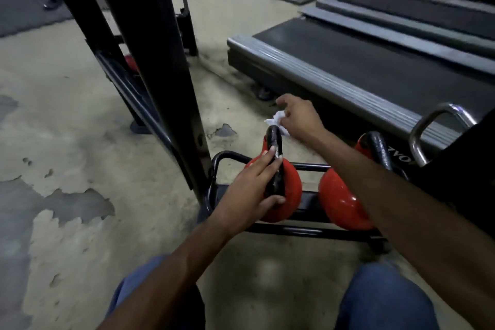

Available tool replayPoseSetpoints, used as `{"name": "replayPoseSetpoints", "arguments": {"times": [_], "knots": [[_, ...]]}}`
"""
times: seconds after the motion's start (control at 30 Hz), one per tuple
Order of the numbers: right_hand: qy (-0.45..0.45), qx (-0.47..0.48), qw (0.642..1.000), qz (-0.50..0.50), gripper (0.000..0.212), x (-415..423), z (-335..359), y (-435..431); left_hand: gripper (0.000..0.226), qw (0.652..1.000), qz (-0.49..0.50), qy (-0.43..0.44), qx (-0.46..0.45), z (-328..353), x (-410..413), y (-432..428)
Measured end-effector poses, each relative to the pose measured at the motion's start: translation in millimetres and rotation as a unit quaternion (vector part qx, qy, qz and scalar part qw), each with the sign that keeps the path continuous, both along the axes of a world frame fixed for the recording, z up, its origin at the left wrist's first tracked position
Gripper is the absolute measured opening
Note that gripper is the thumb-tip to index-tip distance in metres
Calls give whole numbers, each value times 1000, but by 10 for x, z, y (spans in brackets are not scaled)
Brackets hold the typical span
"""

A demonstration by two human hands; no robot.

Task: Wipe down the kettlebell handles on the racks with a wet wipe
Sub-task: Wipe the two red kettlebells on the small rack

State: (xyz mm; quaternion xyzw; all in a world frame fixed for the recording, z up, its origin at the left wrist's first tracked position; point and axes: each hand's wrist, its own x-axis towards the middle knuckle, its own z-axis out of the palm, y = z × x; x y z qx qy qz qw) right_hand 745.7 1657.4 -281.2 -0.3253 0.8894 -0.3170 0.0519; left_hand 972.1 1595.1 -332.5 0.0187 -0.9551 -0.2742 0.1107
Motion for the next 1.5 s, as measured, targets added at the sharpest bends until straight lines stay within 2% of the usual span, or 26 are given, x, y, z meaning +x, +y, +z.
{"name": "replayPoseSetpoints", "arguments": {"times": [0.07,0.17,0.27,0.37,0.4,0.47,0.57,0.63,0.7,0.77,0.83,0.87,0.9,0.97,1.0,1.07,1.13,1.17,1.2,1.23,1.27,1.3,1.37,1.4,1.43,1.5], "knots": [[-23,37,999,12,19,33,-23,-22,93,999,2,-4,-38,47,3,16],[-73,143,986,33,16,125,44,-47,93,998,17,-33,-52,175,42,112],[-60,211,975,44,14,167,175,-168,95,997,26,-47,-62,232,50,149],[45,264,958,105,32,193,191,-334,95,996,26,-40,-76,233,41,142],[58,269,954,119,31,227,190,-375,96,996,26,-40,-79,236,42,154],[49,287,944,156,24,316,197,-413,98,995,29,-48,-84,232,54,179],[73,316,919,224,27,341,202,-351,98,995,30,-48,-83,233,66,167],[83,280,928,230,26,277,218,-306,95,995,30,-37,-82,217,56,144],[59,209,963,162,27,176,131,-233,94,995,32,-37,-87,183,41,134],[-33,91,994,44,25,125,-30,-69,94,995,34,-40,-81,153,42,145],[-151,-60,984,-66,21,229,-221,121,94,996,30,-43,-65,150,41,135],[-226,-138,958,-106,18,313,-323,187,94,997,30,-43,-55,153,44,131],[-312,-208,917,-137,15,426,-400,217,94,998,29,-41,-44,157,47,127],[-448,-300,820,-191,16,533,-616,147,93,998,29,-39,-32,170,54,138],[-508,-326,768,-212,7,561,-704,93,93,998,29,-38,-27,170,60,142],[-612,-375,661,-219,35,533,-845,17,93,999,26,-37,-9,174,73,145],[-648,-410,602,-223,39,658,-713,39,93,999,26,-35,13,170,94,148],[-636,-427,597,-238,33,767,-614,75,93,999,29,-32,26,156,110,155],[-610,-457,604,-233,26,866,-549,114,92,998,30,-24,41,128,129,159],[-563,-471,636,-239,19,955,-523,140,92,998,30,-10,57,93,147,164],[-500,-484,677,-241,17,1026,-527,154,90,997,34,5,70,47,158,176],[-419,-476,738,-231,16,1067,-531,168,90,996,40,17,78,0,161,191],[-244,-398,864,-189,21,999,-565,123,89,995,55,29,84,-79,172,206],[-180,-340,910,-155,28,889,-566,76,88,994,64,32,85,-111,190,216],[-130,-283,943,-116,33,759,-533,26,87,993,69,32,88,-129,204,228],[-49,-147,988,-26,42,458,-389,-95,85,994,66,30,85,-136,205,226]]}}
